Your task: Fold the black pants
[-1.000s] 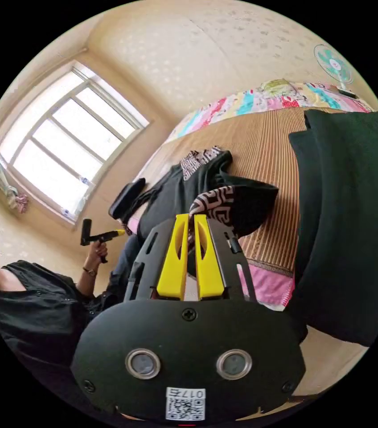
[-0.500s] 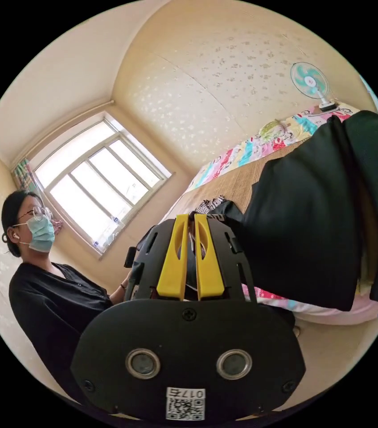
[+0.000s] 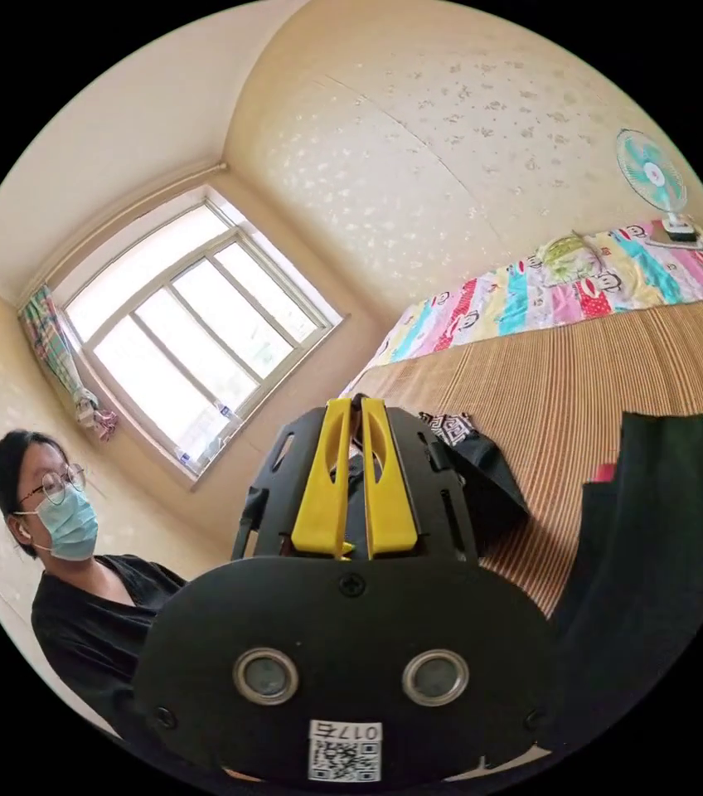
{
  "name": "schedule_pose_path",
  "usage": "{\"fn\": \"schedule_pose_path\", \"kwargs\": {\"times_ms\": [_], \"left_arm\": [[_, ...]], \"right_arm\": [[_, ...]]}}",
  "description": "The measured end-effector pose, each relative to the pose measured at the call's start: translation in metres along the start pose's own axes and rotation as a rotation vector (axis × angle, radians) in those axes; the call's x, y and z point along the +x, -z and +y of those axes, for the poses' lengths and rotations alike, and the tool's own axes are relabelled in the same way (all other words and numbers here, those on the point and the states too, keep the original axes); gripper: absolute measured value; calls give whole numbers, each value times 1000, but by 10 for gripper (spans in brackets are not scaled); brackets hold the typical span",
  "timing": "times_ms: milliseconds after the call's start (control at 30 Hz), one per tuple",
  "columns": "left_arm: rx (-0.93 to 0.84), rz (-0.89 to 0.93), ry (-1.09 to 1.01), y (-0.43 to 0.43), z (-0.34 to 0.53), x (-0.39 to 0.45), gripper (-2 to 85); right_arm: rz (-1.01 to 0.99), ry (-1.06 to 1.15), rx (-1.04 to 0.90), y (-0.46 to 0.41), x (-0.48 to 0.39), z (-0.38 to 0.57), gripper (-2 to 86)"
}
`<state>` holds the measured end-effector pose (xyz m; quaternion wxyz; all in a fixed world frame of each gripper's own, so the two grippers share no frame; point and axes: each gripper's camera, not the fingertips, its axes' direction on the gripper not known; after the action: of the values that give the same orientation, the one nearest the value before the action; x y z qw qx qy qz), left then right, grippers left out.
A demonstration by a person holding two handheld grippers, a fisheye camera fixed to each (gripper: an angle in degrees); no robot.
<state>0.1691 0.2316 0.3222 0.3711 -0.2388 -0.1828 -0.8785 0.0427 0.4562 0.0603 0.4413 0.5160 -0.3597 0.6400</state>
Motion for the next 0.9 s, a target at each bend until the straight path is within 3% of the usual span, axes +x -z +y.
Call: {"fn": "schedule_pose_path", "kwargs": {"times_ms": [167, 300, 400, 533, 700, 900], "left_arm": [[-2, 39, 9, 6, -1, -28, 80], [-15, 84, -14, 12, -3, -39, 86], [-20, 131, -2, 18, -6, -53, 87], [-20, 201, 28, 23, -13, -70, 94], [-26, 195, 48, 24, -23, -76, 88], [-9, 203, 81, 27, -29, -86, 80]], "right_arm": [[-80, 87, -310, -199, 3, -70, 38], [-232, 28, -512, -376, 28, -40, 62], [-339, -95, -606, -440, 61, -1, 80], [-276, -119, -521, -416, 89, 15, 91], [143, -10, -470, -333, 109, 33, 91], [179, 142, -607, -351, 98, 76, 82]]}}
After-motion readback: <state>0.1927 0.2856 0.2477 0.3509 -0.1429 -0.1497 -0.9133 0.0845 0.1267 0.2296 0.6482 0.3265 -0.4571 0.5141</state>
